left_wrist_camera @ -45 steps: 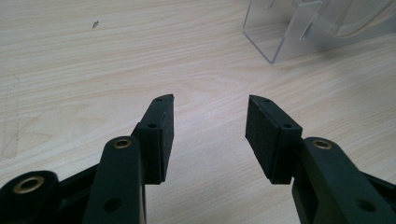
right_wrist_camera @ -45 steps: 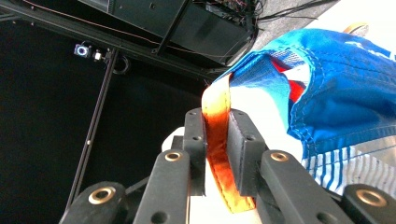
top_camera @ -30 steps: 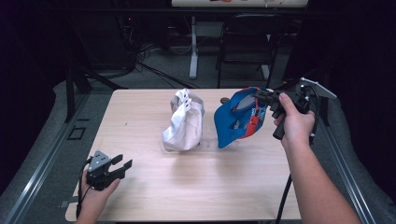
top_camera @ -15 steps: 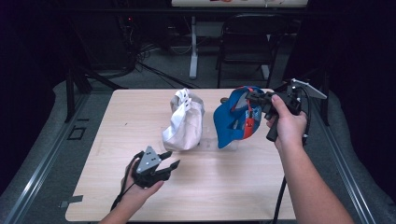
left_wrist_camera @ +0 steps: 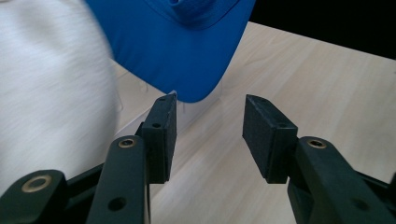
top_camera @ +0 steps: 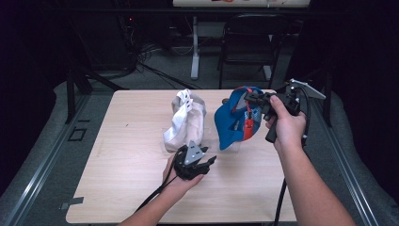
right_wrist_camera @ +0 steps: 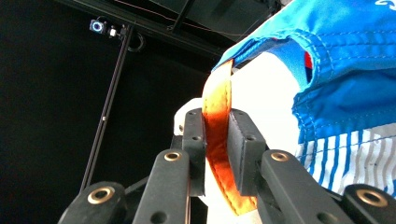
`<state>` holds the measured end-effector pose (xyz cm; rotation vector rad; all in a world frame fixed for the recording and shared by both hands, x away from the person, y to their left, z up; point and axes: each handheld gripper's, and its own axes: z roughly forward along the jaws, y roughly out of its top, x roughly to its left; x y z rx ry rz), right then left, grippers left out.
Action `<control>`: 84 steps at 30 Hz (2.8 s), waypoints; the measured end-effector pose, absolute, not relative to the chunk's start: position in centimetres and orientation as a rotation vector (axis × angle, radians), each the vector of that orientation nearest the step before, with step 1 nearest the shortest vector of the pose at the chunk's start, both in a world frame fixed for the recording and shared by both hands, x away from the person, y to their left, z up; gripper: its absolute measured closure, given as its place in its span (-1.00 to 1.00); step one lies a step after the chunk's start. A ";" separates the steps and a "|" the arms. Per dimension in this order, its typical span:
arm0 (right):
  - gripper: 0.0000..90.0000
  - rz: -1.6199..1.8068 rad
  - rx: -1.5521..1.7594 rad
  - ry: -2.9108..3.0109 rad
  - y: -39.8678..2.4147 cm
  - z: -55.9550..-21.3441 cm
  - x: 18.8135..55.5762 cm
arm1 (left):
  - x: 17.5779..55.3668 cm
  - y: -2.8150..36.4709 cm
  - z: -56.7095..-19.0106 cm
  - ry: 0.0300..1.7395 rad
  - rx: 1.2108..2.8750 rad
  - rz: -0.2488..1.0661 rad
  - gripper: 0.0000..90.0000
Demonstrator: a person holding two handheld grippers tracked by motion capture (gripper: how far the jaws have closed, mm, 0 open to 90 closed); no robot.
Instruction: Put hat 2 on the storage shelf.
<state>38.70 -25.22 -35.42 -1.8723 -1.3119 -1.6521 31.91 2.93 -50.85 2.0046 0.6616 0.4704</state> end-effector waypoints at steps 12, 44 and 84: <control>0.74 -1.647 -1.864 -1.309 -25.3 -35.5 38.8 | 33.9 -1.0 -52.0 0.695 2.058 0.525 0.48; 0.64 -1.587 -1.855 -1.407 -24.7 -36.6 39.0 | 34.1 0.9 -54.1 0.729 2.083 0.553 0.94; 0.12 -1.628 -1.804 -2.067 -23.9 -45.8 31.1 | 29.1 14.8 -53.7 0.791 2.142 0.369 0.17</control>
